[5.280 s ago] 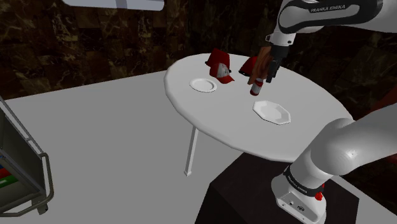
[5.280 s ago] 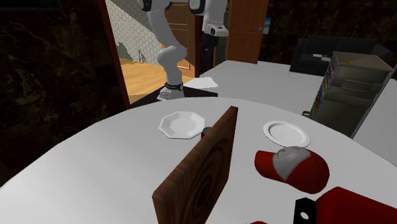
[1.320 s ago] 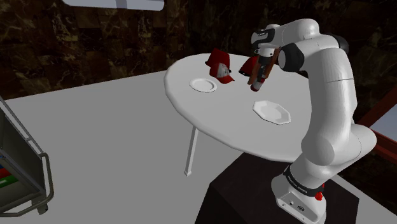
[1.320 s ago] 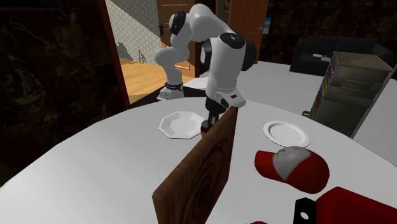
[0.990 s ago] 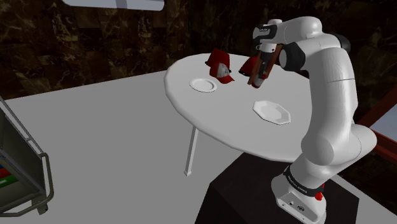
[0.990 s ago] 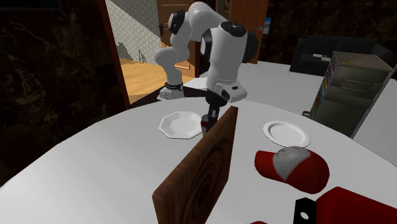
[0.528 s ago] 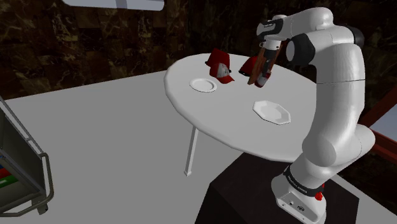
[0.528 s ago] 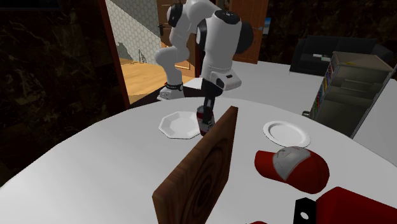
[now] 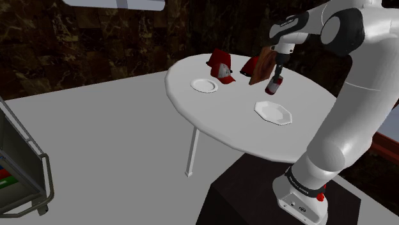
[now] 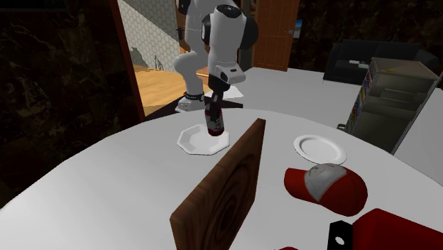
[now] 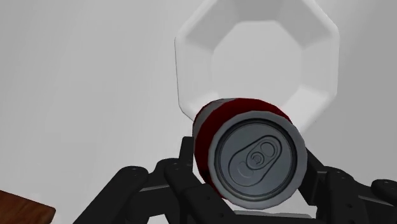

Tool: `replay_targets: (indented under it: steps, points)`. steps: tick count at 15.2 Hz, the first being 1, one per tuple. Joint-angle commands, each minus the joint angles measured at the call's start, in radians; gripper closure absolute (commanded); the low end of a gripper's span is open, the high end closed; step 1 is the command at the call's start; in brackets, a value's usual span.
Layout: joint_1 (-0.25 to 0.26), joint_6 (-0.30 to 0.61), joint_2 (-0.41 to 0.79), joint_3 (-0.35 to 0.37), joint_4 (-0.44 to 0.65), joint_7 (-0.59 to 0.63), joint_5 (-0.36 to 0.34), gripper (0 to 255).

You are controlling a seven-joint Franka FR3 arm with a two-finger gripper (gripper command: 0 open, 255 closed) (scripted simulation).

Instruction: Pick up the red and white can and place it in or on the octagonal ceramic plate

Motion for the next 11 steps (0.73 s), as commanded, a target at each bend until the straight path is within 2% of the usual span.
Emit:
replay_targets:
  steps: [1, 6, 11]
  points:
    - [0.021, 0.03, -0.092, -0.013, -0.106, 0.02, -0.052, 255]
    - [0.038, 0.049, -0.353, -0.016, -0.343, 0.104, -0.209, 255]
    - [0.032, 0.118, -0.323, -0.02, -0.386, 0.097, -0.197, 255]
